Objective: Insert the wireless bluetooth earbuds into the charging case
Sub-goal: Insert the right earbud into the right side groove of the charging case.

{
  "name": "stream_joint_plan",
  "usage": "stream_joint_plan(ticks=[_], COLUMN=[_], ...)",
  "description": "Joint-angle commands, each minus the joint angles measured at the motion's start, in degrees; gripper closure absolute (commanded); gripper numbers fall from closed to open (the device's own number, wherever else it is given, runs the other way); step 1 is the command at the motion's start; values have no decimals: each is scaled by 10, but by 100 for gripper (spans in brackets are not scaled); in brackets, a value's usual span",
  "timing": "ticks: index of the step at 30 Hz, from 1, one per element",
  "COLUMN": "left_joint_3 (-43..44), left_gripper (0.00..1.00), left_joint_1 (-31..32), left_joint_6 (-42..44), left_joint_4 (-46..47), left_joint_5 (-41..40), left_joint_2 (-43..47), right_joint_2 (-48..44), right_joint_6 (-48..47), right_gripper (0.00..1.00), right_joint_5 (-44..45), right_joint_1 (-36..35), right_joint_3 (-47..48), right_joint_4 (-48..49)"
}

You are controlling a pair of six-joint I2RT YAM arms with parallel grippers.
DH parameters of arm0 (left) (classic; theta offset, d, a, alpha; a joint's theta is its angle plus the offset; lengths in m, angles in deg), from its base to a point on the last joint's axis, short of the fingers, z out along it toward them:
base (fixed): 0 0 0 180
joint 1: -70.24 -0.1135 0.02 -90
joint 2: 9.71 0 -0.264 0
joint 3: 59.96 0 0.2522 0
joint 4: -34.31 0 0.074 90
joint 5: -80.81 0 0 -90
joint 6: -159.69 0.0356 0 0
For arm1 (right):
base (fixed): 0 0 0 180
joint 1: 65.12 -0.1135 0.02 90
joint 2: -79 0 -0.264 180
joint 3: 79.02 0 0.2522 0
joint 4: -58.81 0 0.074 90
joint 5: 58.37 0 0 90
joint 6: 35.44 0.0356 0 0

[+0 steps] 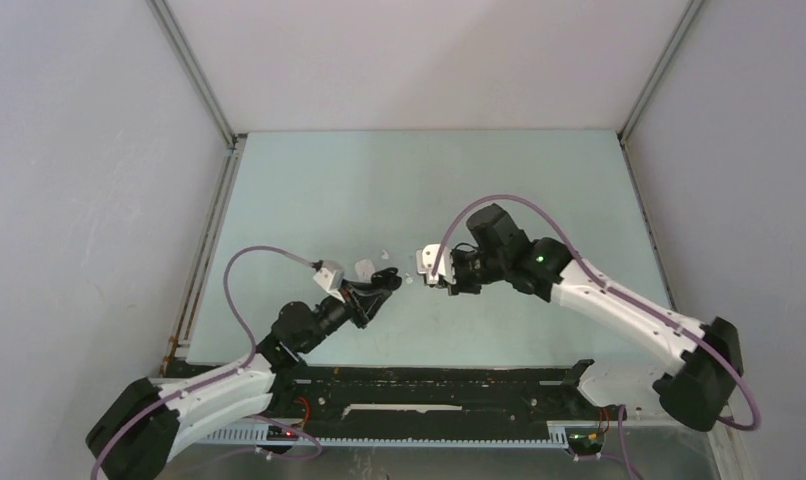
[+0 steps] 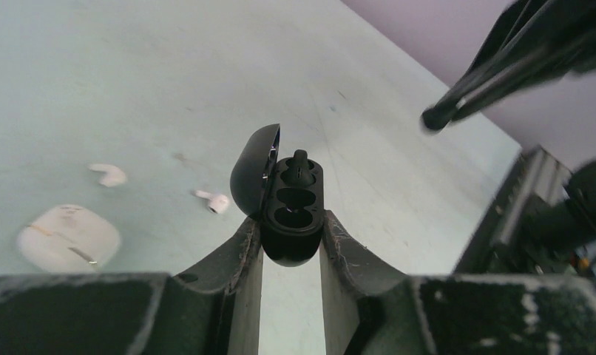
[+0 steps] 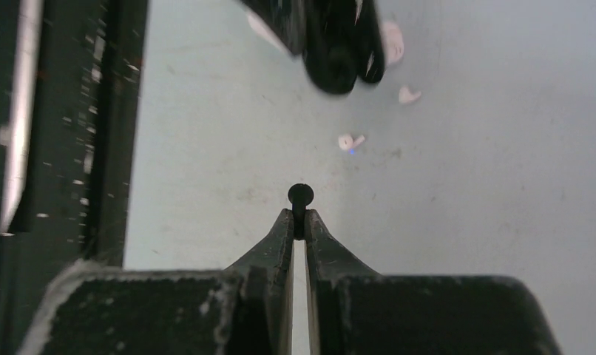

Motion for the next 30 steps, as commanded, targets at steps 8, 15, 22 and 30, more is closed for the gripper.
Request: stream_joint_plan(ticks=[8,15,22,30], left_joint_3=[42,49,49,44], left_gripper=[100,100,100,99], left_joint_1=[50,72,72,72], left_joint_6=[11,-19,-19,-14], left_joint_4=[225,329,331,331], left_joint_5=[292,330,332,330], left_joint_2=[-248,-321,-320,-308], right_joint_2=[-48,-2,22,40], right_joint_6=[116,179,190,195], right_gripper=[100,100,100,100], right_joint_5=[-144,-193,-200,-202], right_joint_1=[-8,-15,-33,-45], right_joint_3=[80,81,81,81], right_joint_4=[-124,-92,-79,-72])
